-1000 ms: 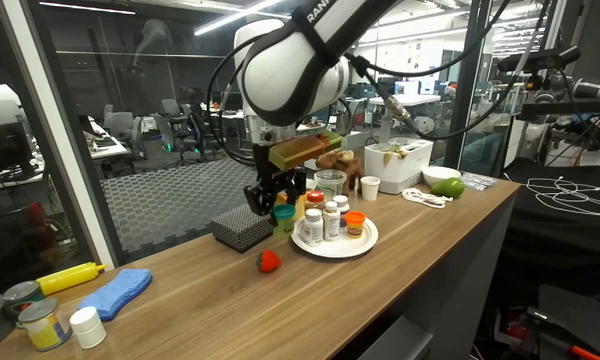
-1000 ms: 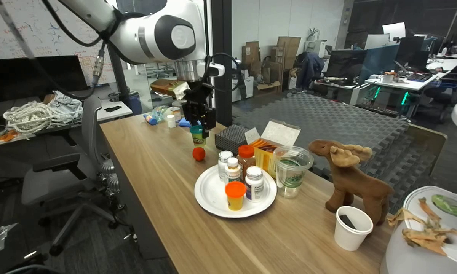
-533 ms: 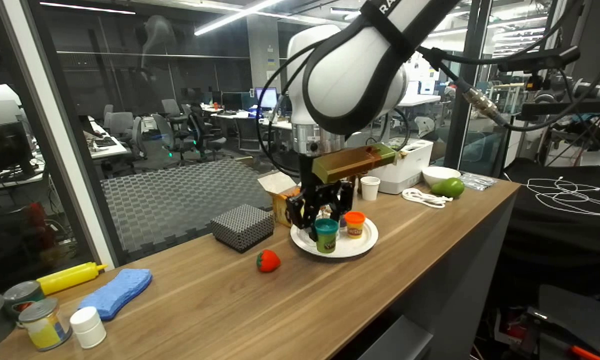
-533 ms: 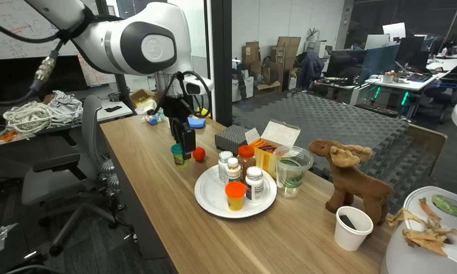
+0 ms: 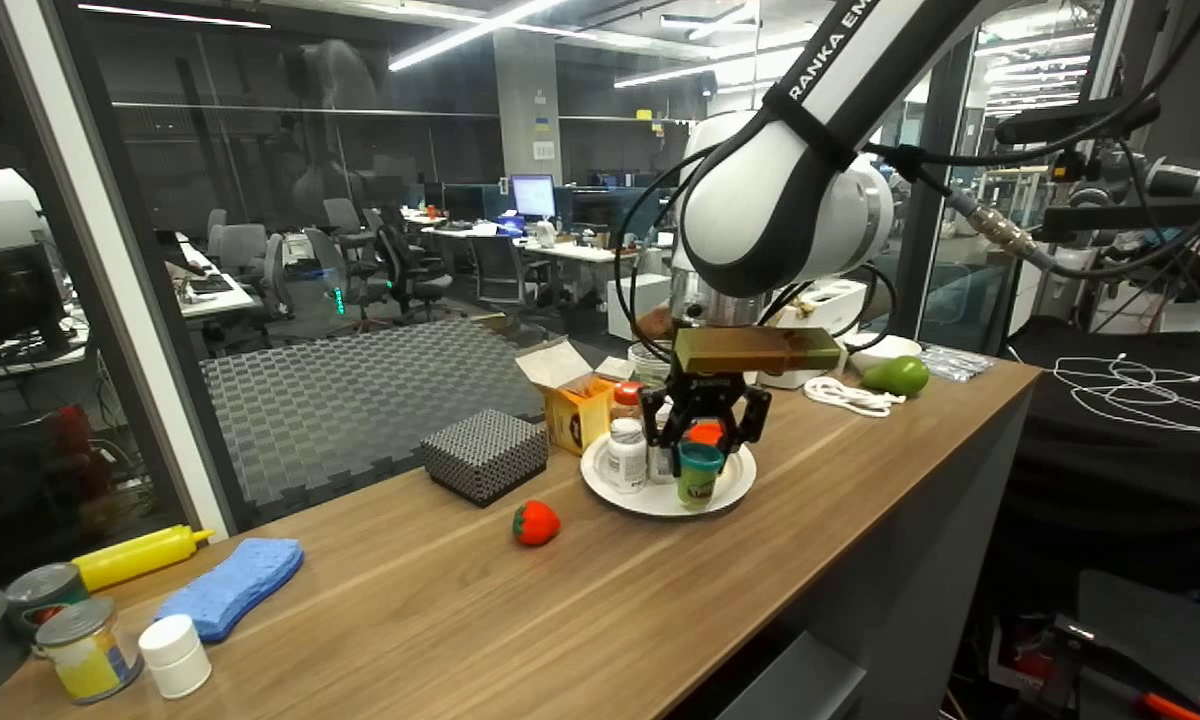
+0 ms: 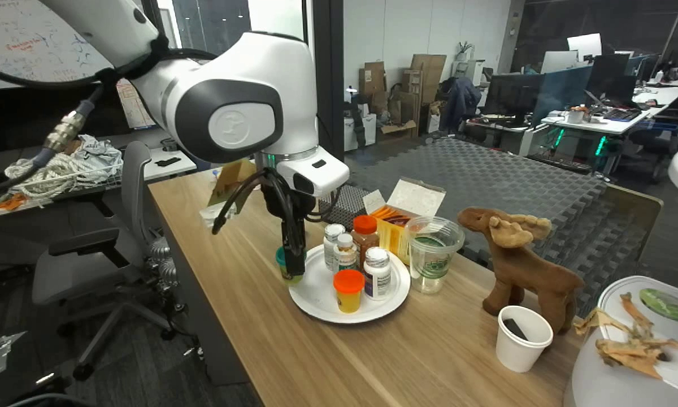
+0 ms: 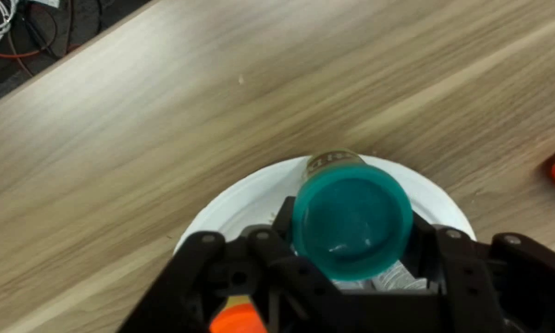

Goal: Pick up all the objects surrounding the white plate and arrange them on the plate, then pick up the cups and put them together

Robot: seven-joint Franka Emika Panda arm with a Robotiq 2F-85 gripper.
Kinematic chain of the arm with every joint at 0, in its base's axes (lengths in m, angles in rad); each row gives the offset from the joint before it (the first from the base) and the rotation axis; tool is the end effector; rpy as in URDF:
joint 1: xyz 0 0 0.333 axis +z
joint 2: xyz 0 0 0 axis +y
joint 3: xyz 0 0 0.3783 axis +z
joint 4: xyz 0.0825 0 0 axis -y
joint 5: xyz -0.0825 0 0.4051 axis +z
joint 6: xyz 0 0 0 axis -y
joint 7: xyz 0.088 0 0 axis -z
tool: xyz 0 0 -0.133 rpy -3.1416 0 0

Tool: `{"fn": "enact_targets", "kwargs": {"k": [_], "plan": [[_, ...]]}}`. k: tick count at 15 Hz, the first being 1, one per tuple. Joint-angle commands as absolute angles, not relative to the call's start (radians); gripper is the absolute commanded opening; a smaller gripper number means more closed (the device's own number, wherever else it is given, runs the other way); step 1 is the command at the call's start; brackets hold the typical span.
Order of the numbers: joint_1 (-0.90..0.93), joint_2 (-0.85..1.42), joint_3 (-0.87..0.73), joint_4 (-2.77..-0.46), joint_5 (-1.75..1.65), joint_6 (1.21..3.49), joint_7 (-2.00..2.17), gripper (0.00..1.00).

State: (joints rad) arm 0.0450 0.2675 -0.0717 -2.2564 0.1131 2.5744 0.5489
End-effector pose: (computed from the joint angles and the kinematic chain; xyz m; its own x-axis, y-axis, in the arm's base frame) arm 0.5759 -0.0155 0.2656 0.7855 -0.6185 0.0182 -0.6164 -0.7847 -0.0657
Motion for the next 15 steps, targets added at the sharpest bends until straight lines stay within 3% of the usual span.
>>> {"fn": "enact_targets", "kwargs": {"k": [1, 15], "plan": [[0.040, 0.265, -0.101, -2.254, 0.137, 2.615, 0.632, 0.24], [0.052, 0.362, -0.134, -2.160, 0.100, 2.596, 0.785, 0.24]]}}
